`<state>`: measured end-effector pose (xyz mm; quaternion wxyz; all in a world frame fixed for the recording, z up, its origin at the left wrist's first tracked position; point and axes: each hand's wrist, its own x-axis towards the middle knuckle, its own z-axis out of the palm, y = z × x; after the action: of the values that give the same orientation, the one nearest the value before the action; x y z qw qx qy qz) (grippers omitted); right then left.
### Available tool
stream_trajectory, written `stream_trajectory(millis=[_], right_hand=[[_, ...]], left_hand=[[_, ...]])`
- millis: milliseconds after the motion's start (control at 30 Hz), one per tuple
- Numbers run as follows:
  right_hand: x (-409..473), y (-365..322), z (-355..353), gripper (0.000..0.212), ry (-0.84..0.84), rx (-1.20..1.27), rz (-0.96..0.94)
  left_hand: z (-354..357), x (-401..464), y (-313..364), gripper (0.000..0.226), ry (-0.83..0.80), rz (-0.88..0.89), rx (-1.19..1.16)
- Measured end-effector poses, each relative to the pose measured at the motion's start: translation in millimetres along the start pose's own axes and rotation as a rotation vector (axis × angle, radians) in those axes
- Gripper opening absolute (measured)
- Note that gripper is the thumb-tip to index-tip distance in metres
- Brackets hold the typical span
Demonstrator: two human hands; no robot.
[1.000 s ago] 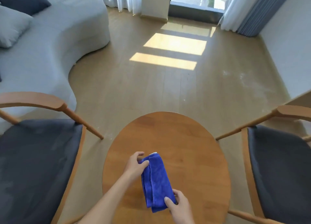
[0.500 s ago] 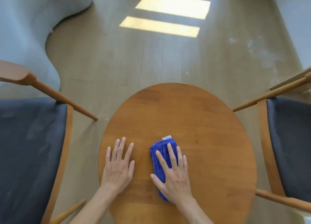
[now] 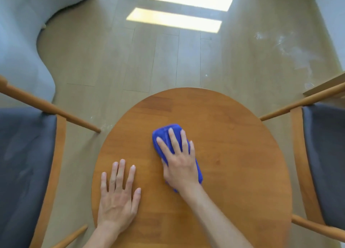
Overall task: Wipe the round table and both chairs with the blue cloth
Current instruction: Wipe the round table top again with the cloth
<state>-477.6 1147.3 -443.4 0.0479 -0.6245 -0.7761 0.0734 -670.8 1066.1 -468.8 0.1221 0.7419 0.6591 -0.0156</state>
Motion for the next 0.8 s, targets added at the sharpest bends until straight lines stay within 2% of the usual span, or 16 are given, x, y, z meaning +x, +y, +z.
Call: stream_trajectory(millis=[100,200,267,367,433,500,600,800], right_hand=[[70,38,-10,0.064,-0.068,-0.024,0.041],[101,93,-20,0.066,-0.102,-0.053,0.185],[90,132,-29,0.065,-0.072,-0.046,0.356],[48,172,-40,0.064,0.027,0.034,0.717],[37,174,-38,0.062,0.061,0.088,0.886],[48,157,-32,0.064,0.112,0.108,0.949],[85,101,-23,0.068,0.131,0.119,0.853],[126,-67,8,0.067,-0.035,0.191,0.137]], left_hand=[[-1,7,10,0.062,0.084,-0.044,-0.033],[-7,22,20,0.057,0.138,-0.064,-0.079],[-9,31,25,0.057,0.148,-0.076,-0.083],[-6,35,29,0.057,0.154,-0.093,-0.067],[-1,35,29,0.058,0.166,-0.091,-0.048],[1,34,28,0.058,0.167,-0.088,-0.040],[1,34,27,0.059,0.159,-0.086,-0.013],[7,34,25,0.061,0.181,-0.103,0.004]])
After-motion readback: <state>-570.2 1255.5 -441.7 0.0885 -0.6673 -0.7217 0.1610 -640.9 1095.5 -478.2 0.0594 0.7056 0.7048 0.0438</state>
